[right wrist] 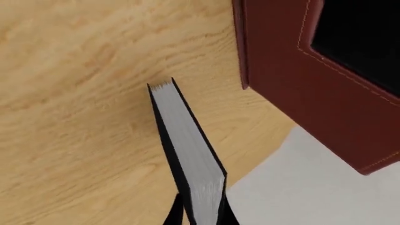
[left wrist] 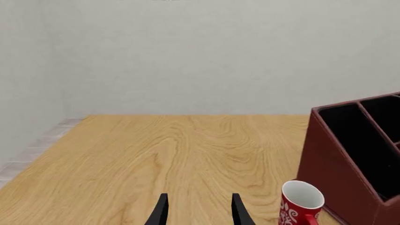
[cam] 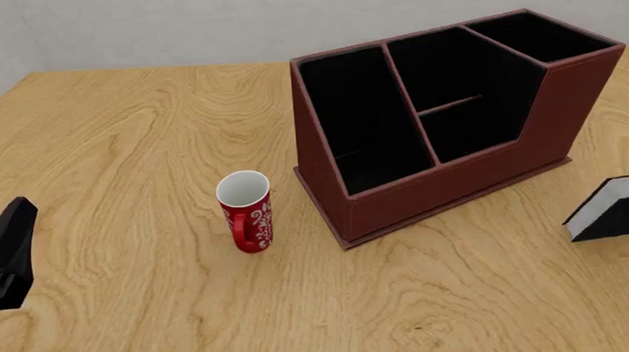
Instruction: Pick up the book and place it in the left compartment of the caddy.
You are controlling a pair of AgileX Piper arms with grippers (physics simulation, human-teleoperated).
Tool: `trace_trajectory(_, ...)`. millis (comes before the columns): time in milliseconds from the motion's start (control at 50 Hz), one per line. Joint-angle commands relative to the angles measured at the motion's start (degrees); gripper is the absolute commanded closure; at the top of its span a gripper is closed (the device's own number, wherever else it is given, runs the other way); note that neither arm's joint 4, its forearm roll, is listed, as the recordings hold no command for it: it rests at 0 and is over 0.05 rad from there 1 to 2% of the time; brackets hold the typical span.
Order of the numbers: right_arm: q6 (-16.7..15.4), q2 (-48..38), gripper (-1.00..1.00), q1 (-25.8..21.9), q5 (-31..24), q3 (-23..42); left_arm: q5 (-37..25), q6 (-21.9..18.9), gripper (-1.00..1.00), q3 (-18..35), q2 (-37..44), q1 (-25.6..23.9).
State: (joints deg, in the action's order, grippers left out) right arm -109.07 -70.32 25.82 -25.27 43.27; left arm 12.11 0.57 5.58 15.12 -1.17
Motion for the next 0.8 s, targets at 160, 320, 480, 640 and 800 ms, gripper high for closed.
trace_trajectory(160,0.63,12.77,1.00,-1.58,-9.46,-2.80,-3.14,1.32,-1.00,0.83,-3.21,-1.52)
trace_trajectory(320,-0.28,16.85,1.00,0.97,-14.93,-2.16,-5.13,2.04,-1.00,0.94,-5.25,-1.71)
trace_trajectory(480,2.54,21.38,1.00,1.95,-24.89,2.21,-5.31,2.42,-1.00,1.34,-5.47,-2.41)
trace_trajectory(640,9.97,24.15,1.00,-0.62,-36.36,9.76,-3.49,2.59,-1.00,1.57,-3.71,-3.15)
trace_trajectory(800,22.73,23.60,1.00,-6.77,-44.59,16.97,-1.33,2.68,-1.00,2.28,-1.37,-3.64)
